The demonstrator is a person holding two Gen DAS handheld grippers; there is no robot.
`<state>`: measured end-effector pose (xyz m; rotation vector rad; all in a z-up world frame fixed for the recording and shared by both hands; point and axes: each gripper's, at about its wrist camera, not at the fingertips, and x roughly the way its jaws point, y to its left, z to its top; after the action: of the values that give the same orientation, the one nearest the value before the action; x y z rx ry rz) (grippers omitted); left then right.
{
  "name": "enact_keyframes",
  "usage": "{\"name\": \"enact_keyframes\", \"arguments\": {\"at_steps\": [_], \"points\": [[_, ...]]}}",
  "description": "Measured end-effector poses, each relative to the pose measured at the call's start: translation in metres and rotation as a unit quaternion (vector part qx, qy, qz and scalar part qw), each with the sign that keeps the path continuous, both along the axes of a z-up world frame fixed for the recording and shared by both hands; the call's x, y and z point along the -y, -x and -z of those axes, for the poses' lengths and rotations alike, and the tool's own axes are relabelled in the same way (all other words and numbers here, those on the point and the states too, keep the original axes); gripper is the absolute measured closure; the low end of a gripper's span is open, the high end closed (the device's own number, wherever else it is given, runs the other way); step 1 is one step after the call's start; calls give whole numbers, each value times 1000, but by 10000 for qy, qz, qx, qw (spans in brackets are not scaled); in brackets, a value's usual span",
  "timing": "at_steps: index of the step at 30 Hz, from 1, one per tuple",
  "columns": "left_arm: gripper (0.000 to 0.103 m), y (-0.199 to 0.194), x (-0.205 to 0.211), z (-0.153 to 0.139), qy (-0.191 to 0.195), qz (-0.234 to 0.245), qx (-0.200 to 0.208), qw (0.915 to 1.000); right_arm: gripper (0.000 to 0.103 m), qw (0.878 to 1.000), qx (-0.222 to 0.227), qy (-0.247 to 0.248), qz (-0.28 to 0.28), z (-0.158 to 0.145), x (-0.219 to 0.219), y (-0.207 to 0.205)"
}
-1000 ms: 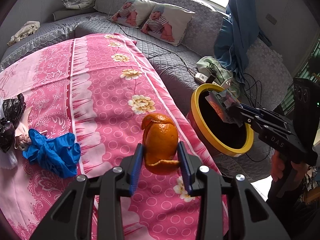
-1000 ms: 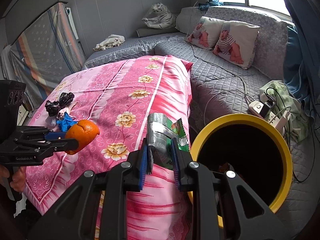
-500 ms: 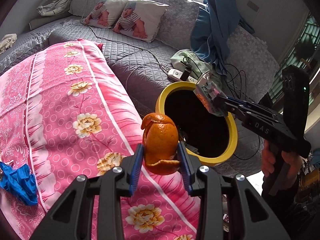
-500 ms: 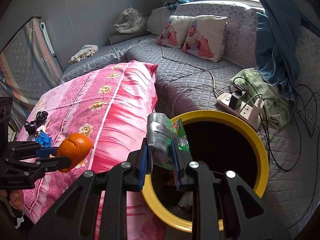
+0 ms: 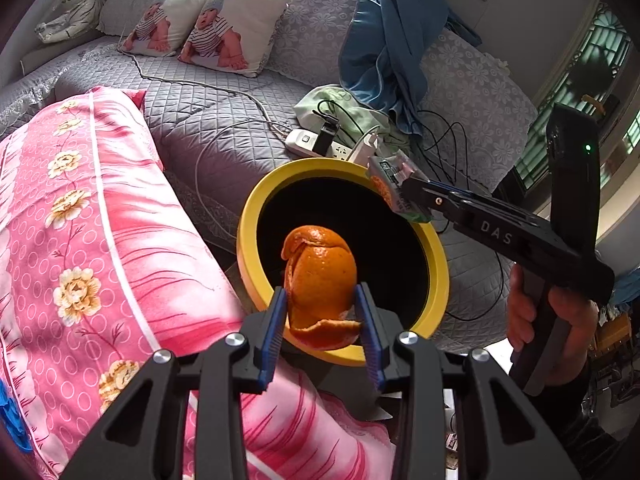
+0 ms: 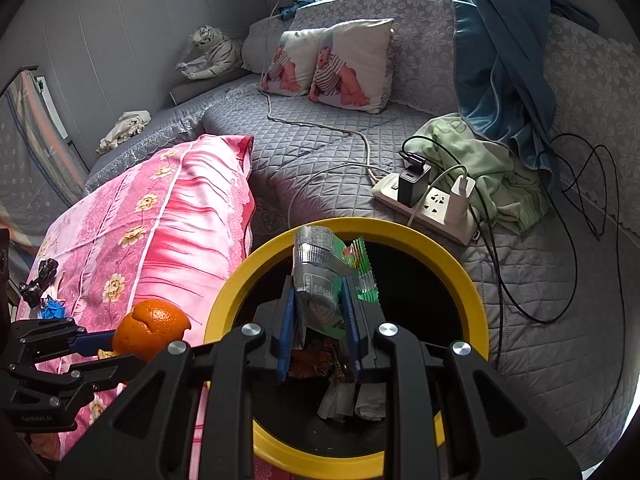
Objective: Collect trash
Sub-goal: 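Carry the green packet and orange peel over the yellow bin opening, then open both grippers to drop the packet and peel into the bin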
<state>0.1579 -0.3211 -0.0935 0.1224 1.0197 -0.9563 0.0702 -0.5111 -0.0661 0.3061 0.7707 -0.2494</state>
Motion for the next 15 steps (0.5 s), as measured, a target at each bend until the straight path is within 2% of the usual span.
{"name": "enact_keyframes", "arguments": {"at_steps": [15], "points": [[70,4,43,24,-215,253,-89,9994,81,9988,-321,-193,320,28,31,-13]]}}
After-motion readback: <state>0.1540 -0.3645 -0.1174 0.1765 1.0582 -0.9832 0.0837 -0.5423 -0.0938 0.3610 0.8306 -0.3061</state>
